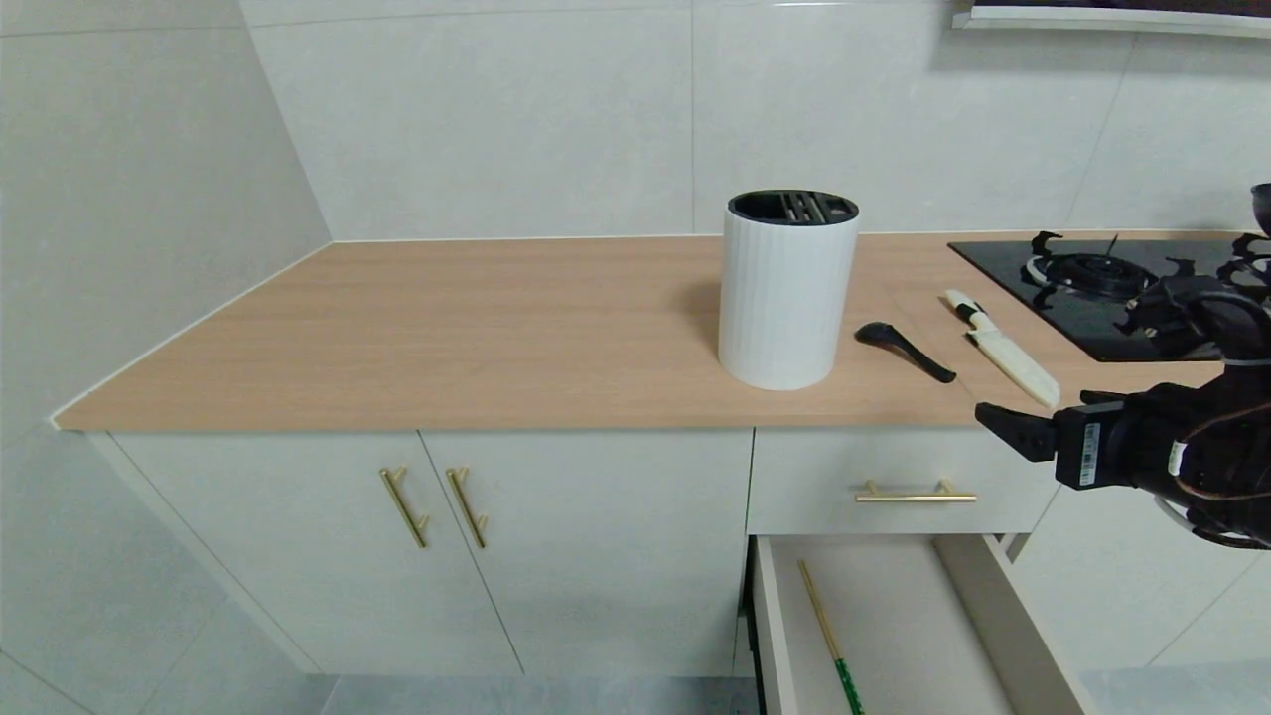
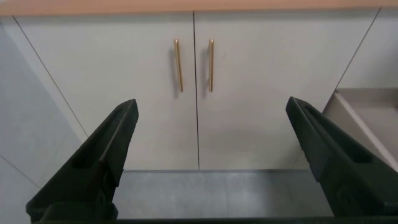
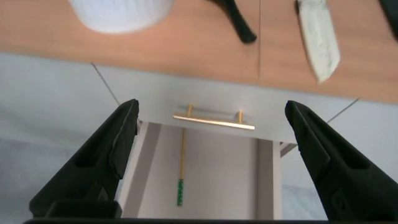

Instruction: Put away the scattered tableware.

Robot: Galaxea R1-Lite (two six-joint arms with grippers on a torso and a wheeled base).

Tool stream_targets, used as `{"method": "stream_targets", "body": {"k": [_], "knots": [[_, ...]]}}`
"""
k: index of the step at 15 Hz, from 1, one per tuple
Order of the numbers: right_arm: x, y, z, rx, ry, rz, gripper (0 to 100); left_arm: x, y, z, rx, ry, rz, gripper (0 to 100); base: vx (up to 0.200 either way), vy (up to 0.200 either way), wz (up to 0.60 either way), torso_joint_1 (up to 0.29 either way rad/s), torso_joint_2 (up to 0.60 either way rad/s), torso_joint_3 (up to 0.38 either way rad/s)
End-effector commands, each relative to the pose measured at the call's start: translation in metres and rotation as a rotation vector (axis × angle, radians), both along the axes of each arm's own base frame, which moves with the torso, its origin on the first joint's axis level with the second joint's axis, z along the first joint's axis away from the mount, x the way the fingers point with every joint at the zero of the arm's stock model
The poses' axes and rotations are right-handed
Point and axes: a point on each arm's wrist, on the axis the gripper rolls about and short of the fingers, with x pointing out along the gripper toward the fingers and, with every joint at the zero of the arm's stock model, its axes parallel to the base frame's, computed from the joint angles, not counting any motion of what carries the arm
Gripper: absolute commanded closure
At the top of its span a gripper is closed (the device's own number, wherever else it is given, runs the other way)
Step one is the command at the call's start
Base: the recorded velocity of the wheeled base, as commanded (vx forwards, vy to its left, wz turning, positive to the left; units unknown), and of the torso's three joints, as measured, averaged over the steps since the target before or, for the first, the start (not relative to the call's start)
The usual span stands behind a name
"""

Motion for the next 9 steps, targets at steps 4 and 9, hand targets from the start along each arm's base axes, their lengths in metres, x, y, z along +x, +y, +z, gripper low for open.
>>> {"method": "stream_targets", "body": {"k": [4,9], "knots": [[0.003,0.001,-0.002,-0.003,0.01,0.002,0,0.0,0.0,0.0,-0.001,0.0,0.0,0,0.0,0.0,0.0,0.124,-0.28,-0.152],[0.04,0.001,0.001,0.0,0.018,-0.028,0,0.0,0.0,0.0,-0.001,0.0,0.0,0,0.0,0.0,0.0,0.004,-0.01,-0.005]]}}
